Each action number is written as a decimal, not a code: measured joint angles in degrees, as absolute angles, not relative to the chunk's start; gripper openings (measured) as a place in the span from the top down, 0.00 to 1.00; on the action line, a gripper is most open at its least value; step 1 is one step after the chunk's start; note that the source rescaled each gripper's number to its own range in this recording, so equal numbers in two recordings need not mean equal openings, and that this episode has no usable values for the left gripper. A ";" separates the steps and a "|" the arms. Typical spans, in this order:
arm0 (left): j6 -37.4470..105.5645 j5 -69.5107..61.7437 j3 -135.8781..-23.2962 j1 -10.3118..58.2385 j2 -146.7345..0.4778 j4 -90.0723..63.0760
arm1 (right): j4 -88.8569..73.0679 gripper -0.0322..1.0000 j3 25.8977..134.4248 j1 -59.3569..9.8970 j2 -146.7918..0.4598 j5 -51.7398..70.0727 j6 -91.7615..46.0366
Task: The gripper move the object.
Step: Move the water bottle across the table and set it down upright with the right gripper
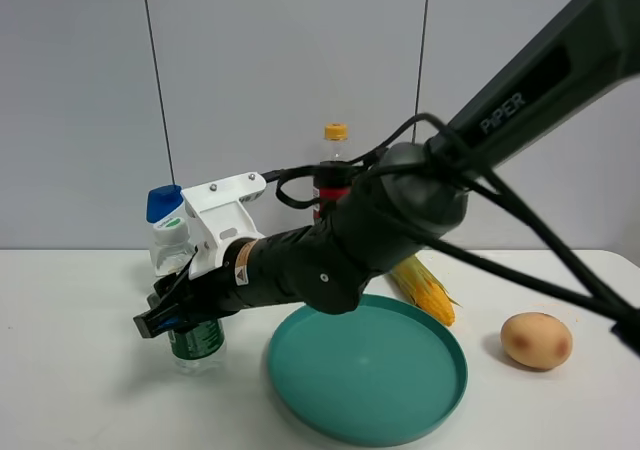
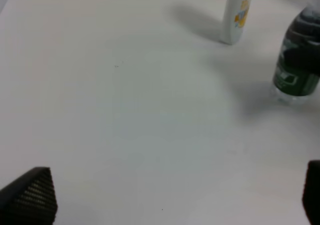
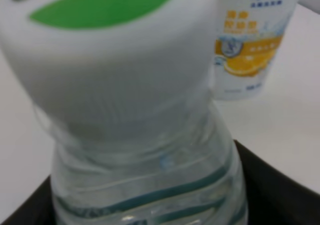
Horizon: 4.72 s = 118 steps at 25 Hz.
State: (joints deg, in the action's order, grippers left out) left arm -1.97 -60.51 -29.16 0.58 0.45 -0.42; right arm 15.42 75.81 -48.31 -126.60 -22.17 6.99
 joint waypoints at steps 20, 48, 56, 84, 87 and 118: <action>-1.97 -60.51 -29.16 0.58 0.45 -0.42 | 14.85 0.96 75.63 -54.26 -93.18 16.83 6.99; -1.97 -60.51 -29.16 0.58 0.45 -0.42 | 29.84 0.96 75.13 -44.03 -67.60 53.89 18.55; -1.97 -60.51 -29.16 0.58 0.45 -0.42 | 29.28 0.96 62.40 -29.44 -63.91 43.88 18.55; -1.97 -60.51 -29.16 0.58 0.45 -0.42 | 8.92 0.96 49.29 -7.45 -101.96 -23.67 0.00; -1.97 -60.51 -29.16 0.58 0.45 -0.42 | 8.39 0.96 51.60 -7.45 -103.61 -24.13 -2.04; -1.97 -60.51 -29.16 0.58 0.45 -0.42 | 7.74 0.96 58.29 -7.45 -116.67 -33.94 0.60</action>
